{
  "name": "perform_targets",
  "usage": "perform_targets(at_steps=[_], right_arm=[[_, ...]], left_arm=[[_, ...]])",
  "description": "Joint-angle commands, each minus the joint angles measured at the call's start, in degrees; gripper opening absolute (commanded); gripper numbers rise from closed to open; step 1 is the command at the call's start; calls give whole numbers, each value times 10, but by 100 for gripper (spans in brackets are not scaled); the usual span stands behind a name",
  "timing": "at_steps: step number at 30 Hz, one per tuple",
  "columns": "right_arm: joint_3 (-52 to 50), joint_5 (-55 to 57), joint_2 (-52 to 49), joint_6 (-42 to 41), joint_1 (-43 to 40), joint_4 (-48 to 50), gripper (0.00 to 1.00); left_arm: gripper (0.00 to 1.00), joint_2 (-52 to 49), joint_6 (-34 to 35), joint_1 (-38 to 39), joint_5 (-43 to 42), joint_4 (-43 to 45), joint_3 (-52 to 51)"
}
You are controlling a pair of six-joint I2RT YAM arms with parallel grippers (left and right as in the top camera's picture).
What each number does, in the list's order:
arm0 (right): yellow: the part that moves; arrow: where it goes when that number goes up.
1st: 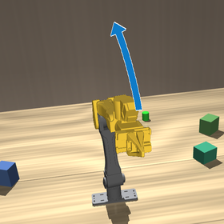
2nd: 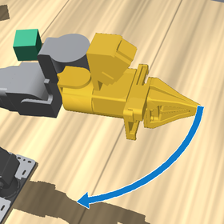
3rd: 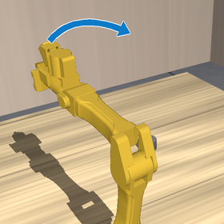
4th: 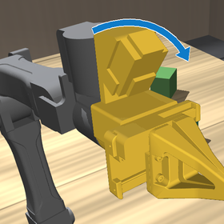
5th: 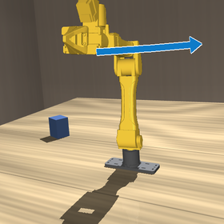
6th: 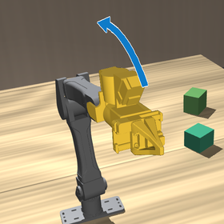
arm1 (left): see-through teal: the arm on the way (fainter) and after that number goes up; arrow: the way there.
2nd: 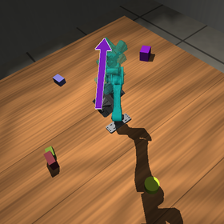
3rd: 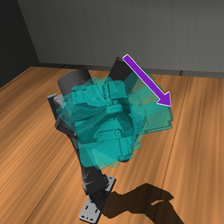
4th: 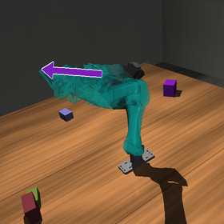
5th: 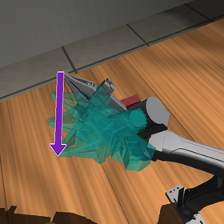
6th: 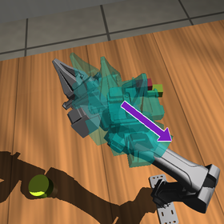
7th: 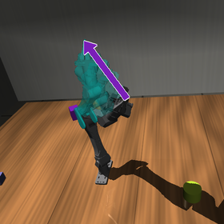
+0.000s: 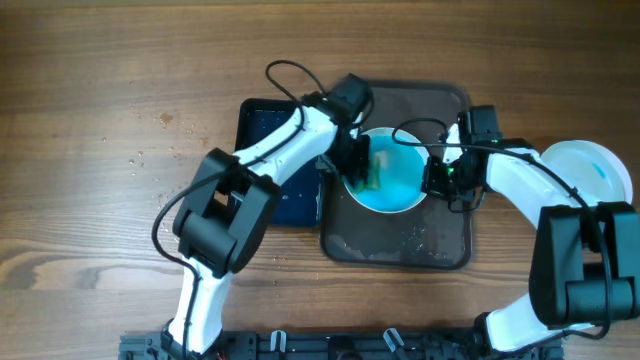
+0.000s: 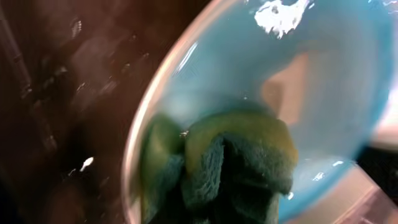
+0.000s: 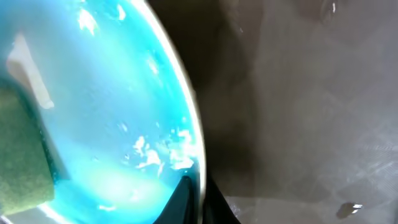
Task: Clean dirty plates on tray and stack at the side
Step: 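Scrub the held plate with the sponge in the left gripper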
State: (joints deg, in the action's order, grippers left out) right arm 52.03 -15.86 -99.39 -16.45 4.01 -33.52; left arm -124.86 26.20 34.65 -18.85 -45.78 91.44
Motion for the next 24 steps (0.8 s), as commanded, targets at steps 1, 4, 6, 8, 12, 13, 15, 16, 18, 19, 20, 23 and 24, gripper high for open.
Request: perform_targets(at_steps=[1,4,6,8,12,13,15,16,18,19,20,23,24], right_arm=[[-11,73,-21,49,43,20,4],[-11,73,-21,59,56,29,4],[-11,73,-21,60,59,31,4],[-11,73,-21,60,59,31,4],[-11,73,-21,75,59,30,4],[-11,73,-21,75,59,30,4],[-11,73,-21,73,59,31,4],[-11,73,-21,71,59,31,4],[-11,73,-21,68,59,30,4],[-11,73,-21,68,59,30,4],[-11,73,-21,67,59,29,4],[-11,73,-21,57,59,28,4],[-11,73,-21,52,59,26,4]], left_arm=[[9,-24,-18,5,-95,67,-7],[12,-24,-18,14,-94,121,-7],[12,-24,-18,23,-94,160,-7],[10,-24,-18,31,-94,189,-7],[4,-27,-2,41,-94,238,-7],[4,-29,2,41,-94,244,-7],[4,-35,2,41,-93,241,-7],[4,-39,2,40,-77,226,-7],[4,-39,2,34,-2,178,-7],[4,-39,2,29,70,139,-7],[4,-39,2,24,135,106,-7],[4,-37,17,0,229,54,-6],[4,-36,26,-5,262,34,-4]])
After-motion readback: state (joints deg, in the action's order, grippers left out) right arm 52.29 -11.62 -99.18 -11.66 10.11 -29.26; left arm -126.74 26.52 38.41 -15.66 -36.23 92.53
